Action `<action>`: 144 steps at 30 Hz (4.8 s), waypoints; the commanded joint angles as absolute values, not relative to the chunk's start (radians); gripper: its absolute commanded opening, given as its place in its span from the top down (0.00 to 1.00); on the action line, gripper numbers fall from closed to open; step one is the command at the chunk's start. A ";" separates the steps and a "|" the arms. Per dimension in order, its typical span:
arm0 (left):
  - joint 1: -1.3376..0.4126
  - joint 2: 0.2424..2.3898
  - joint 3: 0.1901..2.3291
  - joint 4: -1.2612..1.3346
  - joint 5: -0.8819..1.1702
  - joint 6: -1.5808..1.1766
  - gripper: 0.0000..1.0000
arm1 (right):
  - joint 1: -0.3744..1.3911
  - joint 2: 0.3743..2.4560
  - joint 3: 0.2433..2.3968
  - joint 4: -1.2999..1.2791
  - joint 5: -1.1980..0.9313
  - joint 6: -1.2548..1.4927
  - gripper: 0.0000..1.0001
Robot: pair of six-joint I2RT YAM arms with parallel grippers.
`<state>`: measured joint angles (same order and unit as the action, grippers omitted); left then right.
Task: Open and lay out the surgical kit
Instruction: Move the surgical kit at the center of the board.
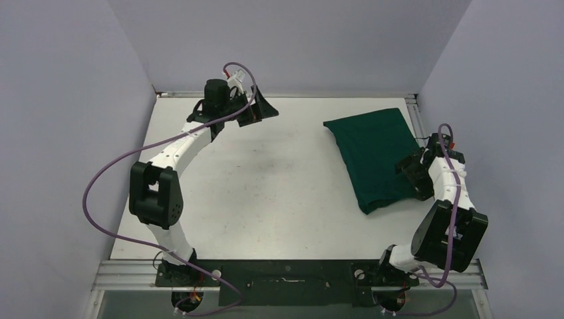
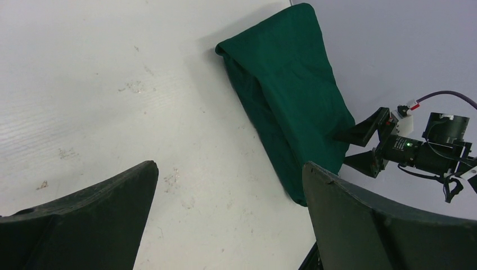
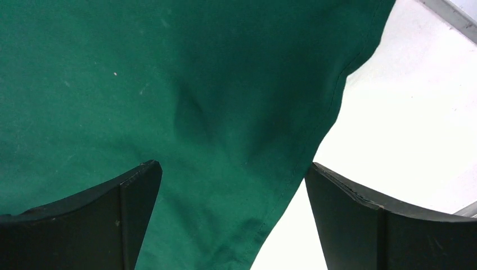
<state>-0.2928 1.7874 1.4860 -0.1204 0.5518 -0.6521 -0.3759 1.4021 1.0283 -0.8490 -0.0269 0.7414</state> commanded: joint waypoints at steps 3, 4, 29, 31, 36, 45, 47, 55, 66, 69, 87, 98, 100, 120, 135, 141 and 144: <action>-0.285 1.711 1.464 -0.135 0.536 -0.610 0.01 | -0.401 1.410 1.003 -0.741 -0.009 0.690 0.07; -0.285 1.707 1.454 -0.123 0.532 -0.614 0.01 | -0.405 1.414 0.993 -0.718 -0.009 0.678 0.10; -0.287 1.760 1.507 -0.150 0.525 -0.590 0.01 | -0.244 1.519 0.924 -0.360 -0.252 0.356 0.69; -0.287 1.772 1.512 -0.167 0.520 -0.570 0.02 | -0.181 1.555 0.946 -0.345 -0.253 0.318 0.69; -0.285 1.794 1.516 -0.237 0.453 -0.497 0.04 | -0.081 1.642 0.991 -0.311 -0.291 0.224 0.69; -0.277 1.887 1.595 -0.341 0.362 -0.417 0.04 | 0.030 1.763 1.120 -0.314 -0.298 0.039 0.76; -0.276 1.906 1.598 -0.339 0.381 -0.402 0.04 | 0.057 1.792 1.156 -0.317 -0.296 0.011 0.77; -0.260 1.970 1.558 -0.326 0.408 -0.444 0.05 | 0.141 1.894 1.317 -0.340 -0.316 -0.100 0.75; -0.243 2.046 1.601 -0.389 0.291 -0.450 0.10 | 0.131 1.809 1.431 -0.317 -0.161 0.220 0.07; -0.237 2.040 1.612 -0.391 0.293 -0.425 0.05 | 0.138 1.750 1.408 -0.353 -0.086 0.314 0.02; -0.235 2.149 1.669 -0.332 0.369 -0.464 0.39 | 0.149 1.700 1.163 -0.348 -0.098 0.465 0.39; -0.220 2.096 1.548 -0.314 0.382 -0.574 0.59 | 0.197 1.786 1.224 -0.265 -0.216 0.466 0.79; -0.215 2.074 1.511 -0.287 0.394 -0.596 0.59 | 0.219 1.805 1.247 -0.240 -0.219 0.473 0.83; -0.152 2.063 1.450 -0.069 0.562 -0.727 0.64 | 0.279 2.050 1.420 -0.018 -0.248 0.395 0.82; -0.174 2.033 1.410 -0.073 0.572 -0.731 0.64 | 0.270 1.928 1.349 -0.075 -0.178 0.458 0.82; -0.168 2.005 1.468 -0.191 0.505 -0.683 0.53 | 0.231 1.905 1.406 -0.128 -0.179 0.530 0.63; -0.167 1.976 1.541 -0.302 0.434 -0.610 0.44 | 0.208 1.898 1.468 -0.194 -0.184 0.548 0.44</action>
